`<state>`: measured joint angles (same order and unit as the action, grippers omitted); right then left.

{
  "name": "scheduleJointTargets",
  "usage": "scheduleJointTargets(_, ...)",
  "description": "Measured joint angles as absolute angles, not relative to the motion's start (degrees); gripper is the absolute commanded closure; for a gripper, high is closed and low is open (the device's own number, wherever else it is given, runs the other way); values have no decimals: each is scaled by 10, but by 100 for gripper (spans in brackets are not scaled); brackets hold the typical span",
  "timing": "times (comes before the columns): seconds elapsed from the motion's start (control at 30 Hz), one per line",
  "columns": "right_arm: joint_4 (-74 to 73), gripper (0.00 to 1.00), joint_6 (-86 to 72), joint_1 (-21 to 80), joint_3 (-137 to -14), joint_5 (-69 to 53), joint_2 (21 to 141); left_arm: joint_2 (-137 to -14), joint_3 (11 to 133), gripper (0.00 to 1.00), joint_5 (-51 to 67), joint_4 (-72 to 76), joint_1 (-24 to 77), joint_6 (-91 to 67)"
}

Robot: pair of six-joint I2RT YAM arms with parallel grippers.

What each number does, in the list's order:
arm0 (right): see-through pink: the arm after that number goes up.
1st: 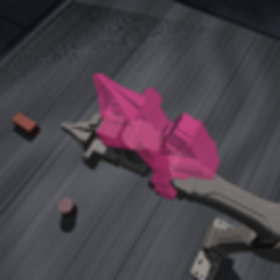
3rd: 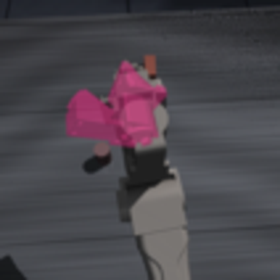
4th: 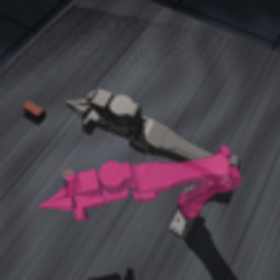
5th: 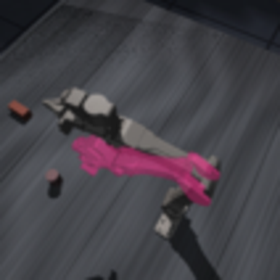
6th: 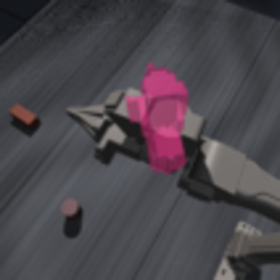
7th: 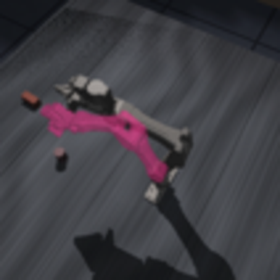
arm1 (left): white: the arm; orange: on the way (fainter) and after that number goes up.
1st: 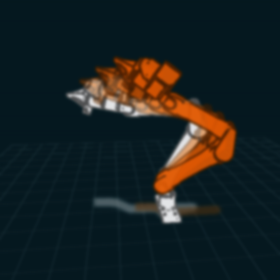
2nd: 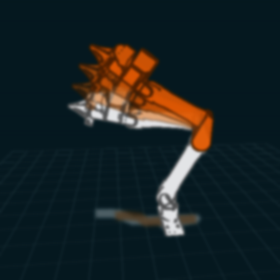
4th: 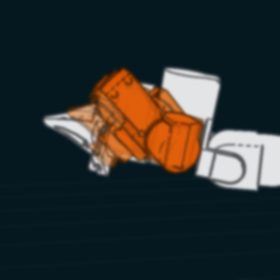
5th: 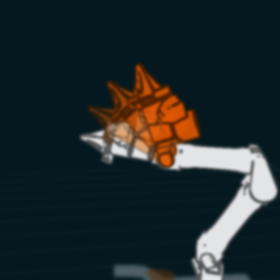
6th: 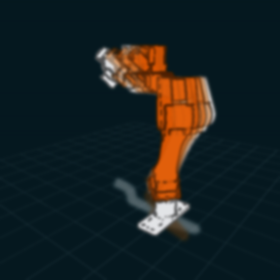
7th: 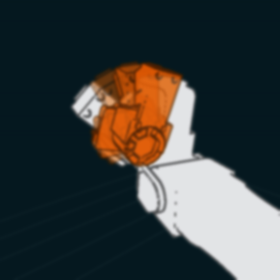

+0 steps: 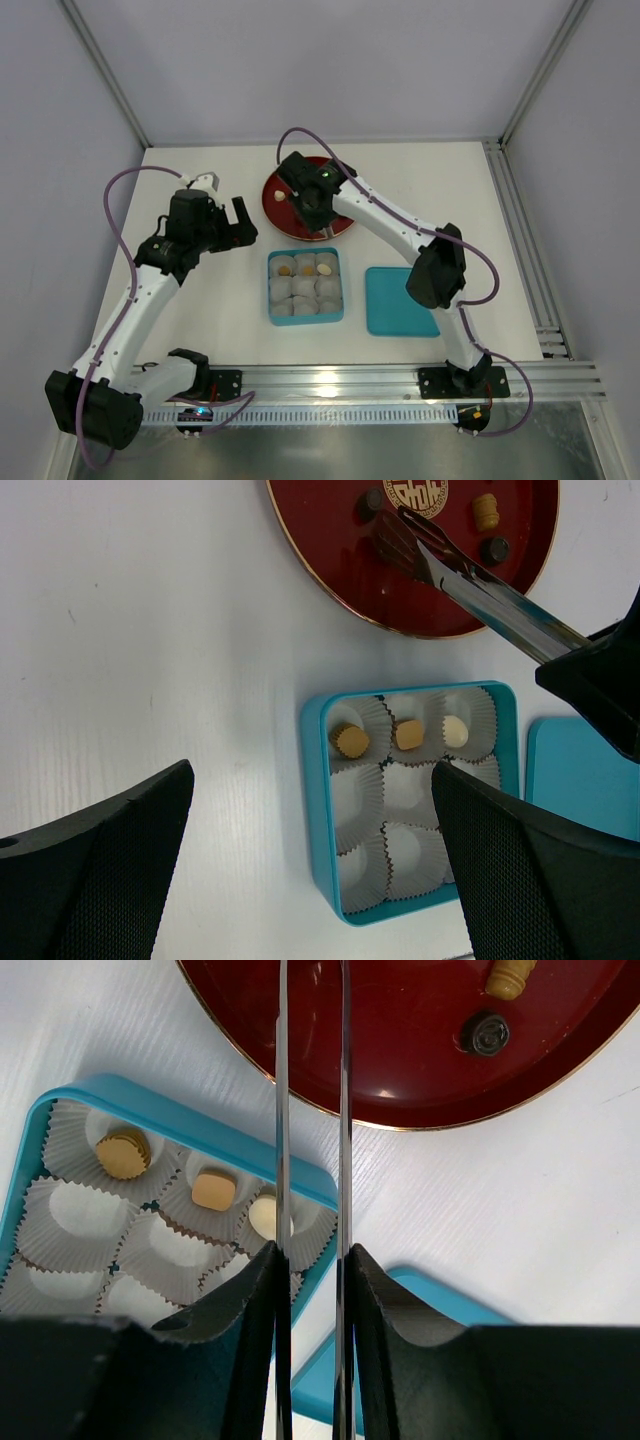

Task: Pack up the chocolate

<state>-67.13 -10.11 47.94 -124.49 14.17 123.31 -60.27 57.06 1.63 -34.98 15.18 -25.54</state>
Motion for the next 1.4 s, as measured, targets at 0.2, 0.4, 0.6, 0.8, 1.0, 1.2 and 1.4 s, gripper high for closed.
scheduleJointTargets(0.2,-675,66,-104,479,-1245,143,1224,-603,571,0,16,-350,152,-256)
scheduleJointTargets(0.4,-675,66,-109,481,-1231,143,1189,-603,571,0,17,-350,150,-256)
scheduleJointTargets(0.6,-679,66,-118,495,-1213,147,1152,-603,571,0,17,-350,149,-256)
scheduleJointTargets(0.8,-684,66,-134,526,-1181,152,1118,-603,571,0,16,-350,149,-256)
scheduleJointTargets(1.0,-690,66,-154,558,-1147,161,1075,-603,571,0,16,-350,147,-256)
scheduleJointTargets(1.2,-693,66,-179,590,-1107,170,1030,-603,571,0,16,-350,146,-257)
scheduleJointTargets(1.4,-695,66,-209,627,-1068,180,1003,-603,571,0,16,-350,145,-257)
